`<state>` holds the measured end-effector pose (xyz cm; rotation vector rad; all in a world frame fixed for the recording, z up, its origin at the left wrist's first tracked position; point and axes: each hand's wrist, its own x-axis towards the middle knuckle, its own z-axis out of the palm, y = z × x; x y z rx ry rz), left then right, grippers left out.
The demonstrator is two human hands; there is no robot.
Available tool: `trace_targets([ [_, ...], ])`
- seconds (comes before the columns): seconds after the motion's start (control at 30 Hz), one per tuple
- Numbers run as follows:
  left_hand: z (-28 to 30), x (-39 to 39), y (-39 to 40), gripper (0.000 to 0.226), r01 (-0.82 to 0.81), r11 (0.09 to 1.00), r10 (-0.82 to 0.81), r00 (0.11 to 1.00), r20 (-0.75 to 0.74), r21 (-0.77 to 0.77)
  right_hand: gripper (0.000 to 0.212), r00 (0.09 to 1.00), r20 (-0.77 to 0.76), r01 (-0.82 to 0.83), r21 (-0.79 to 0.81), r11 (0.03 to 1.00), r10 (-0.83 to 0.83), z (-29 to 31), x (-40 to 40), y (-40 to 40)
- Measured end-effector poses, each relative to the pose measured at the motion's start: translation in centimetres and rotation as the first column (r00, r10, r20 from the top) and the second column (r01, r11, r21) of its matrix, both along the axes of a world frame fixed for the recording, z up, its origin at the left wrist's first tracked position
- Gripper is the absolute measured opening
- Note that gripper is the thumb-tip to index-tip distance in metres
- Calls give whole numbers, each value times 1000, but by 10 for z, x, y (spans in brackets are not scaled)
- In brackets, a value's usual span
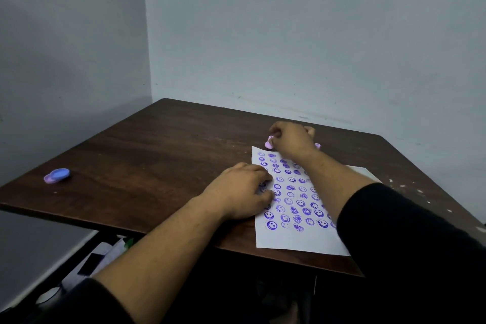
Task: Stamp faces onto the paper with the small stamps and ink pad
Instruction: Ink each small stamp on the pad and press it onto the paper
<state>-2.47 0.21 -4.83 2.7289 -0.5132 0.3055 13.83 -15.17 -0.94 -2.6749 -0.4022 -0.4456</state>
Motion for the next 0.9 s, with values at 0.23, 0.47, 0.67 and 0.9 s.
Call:
trace_targets([
  [0.23, 1, 0, 1, 53, 6, 1000, -6, 1000, -1, 12, 7, 998, 56, -4, 233, 973, -10, 21, -24, -44],
  [0.47, 2, 0, 2, 51, 12, 1000, -12, 1000, 5, 14, 3, 995, 73, 9, 577, 817, -63, 22, -94, -129],
  [0.67, 1, 2, 1, 53, 0, 1000, 0, 1000, 9, 8, 7, 975, 61, 155, 508, 848, -215, -4, -138, -178],
  [0.9, 2, 1, 2, 55, -18, 1000, 17, 1000, -19, -12, 12, 973, -22, 212, 485, 848, -230, -21, -149, -187],
])
